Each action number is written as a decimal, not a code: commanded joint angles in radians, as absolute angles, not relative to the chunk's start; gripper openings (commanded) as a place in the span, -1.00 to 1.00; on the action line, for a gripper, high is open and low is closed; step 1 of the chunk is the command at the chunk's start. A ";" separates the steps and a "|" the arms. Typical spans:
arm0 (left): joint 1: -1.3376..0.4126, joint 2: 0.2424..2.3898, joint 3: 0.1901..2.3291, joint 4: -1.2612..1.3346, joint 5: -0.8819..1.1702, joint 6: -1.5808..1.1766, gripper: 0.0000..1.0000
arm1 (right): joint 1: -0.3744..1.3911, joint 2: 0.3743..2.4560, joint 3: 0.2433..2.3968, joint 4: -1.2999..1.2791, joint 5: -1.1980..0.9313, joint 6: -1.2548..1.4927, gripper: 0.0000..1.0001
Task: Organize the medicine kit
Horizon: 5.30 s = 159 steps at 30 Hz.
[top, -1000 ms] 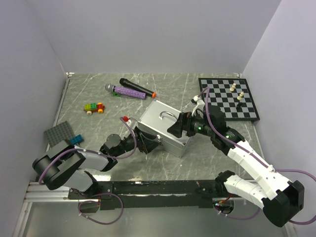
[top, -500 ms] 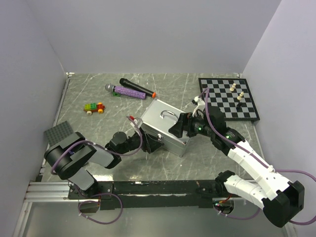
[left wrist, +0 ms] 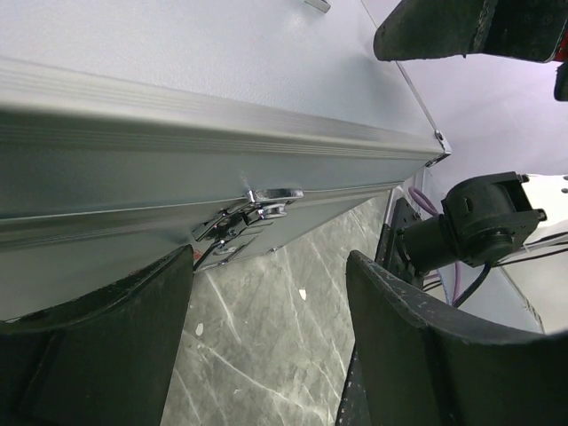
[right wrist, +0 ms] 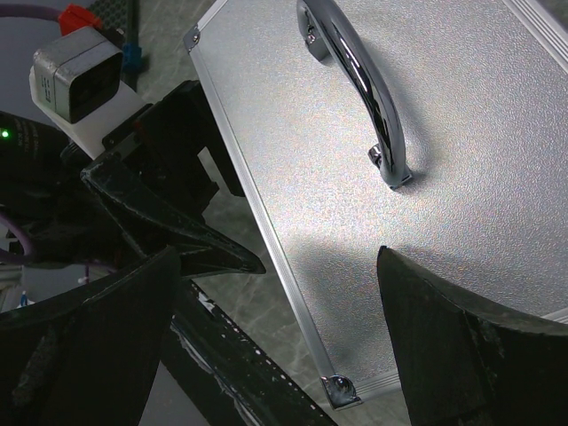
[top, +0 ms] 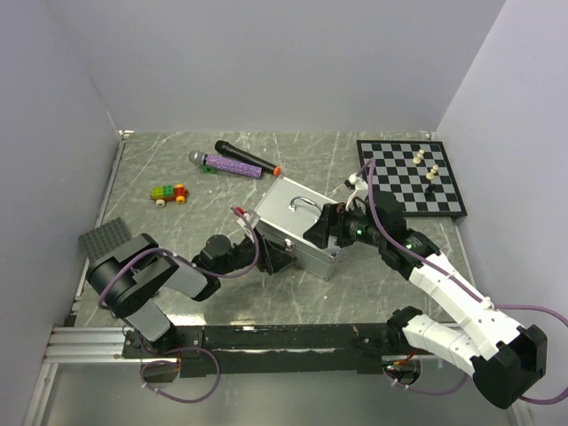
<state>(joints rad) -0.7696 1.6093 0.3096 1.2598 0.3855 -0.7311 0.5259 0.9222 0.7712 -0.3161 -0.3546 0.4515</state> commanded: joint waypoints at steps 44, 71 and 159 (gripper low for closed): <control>-0.796 1.508 0.288 1.250 0.483 -0.762 0.48 | 0.534 0.894 0.773 -0.313 -0.342 0.454 0.95; -0.802 1.457 0.310 1.242 0.423 -0.759 0.50 | 0.534 0.891 0.761 -0.305 -0.345 0.462 0.96; -0.802 1.528 0.292 1.331 0.299 -0.775 -0.36 | 0.534 0.876 0.742 -0.284 -0.354 0.459 0.75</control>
